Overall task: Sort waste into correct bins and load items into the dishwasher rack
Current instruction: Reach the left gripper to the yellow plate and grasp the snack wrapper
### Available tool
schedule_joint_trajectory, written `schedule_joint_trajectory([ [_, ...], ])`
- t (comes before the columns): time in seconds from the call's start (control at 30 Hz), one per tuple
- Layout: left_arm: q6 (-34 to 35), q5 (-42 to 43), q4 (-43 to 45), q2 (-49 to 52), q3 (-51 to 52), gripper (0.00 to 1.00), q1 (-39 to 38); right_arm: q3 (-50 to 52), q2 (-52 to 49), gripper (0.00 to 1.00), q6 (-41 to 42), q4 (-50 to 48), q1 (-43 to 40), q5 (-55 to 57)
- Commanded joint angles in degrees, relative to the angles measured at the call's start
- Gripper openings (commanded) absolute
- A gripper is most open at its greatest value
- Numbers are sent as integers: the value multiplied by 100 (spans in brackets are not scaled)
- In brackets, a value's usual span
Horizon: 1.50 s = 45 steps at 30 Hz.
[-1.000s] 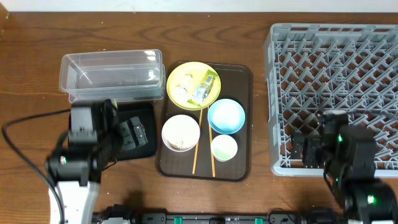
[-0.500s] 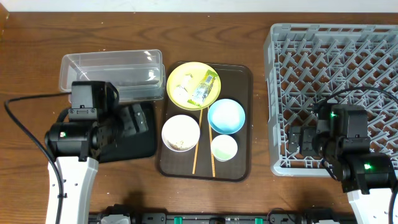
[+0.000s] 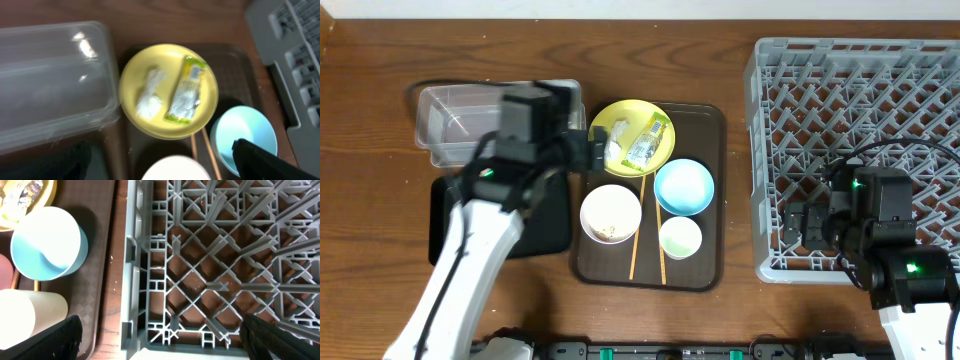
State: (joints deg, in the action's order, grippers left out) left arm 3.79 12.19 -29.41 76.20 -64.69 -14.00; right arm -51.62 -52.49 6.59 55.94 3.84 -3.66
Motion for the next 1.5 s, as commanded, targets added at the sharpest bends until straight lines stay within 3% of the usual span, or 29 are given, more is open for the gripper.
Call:
schedule_joint_trajectory([
  [0.0,-431,61,448,487,-111,93,-319,-118,13,99,66,0,103,-46],
  [0.17,-422,70,1279,1316,-109,93,-560,-118,13,99,68,4,103,-48],
  [0.4,-420,70,1746,2144,-109,93,-815,-118,13,99,66,22,103,-48],
  [0.77,-420,66,2059,3154,-107,89,-933,-118,13,99,66,24,103,-177],
  [1.03,-415,70,2074,3571,-107,80,-935,-118,13,99,66,24,103,-175],
  [1.37,-396,79,2059,3534,-107,20,-944,-118,13,99,68,26,103,-177],
  [1.47,-350,92,1978,3421,-107,11,-944,-118,13,99,66,26,103,-175],
])
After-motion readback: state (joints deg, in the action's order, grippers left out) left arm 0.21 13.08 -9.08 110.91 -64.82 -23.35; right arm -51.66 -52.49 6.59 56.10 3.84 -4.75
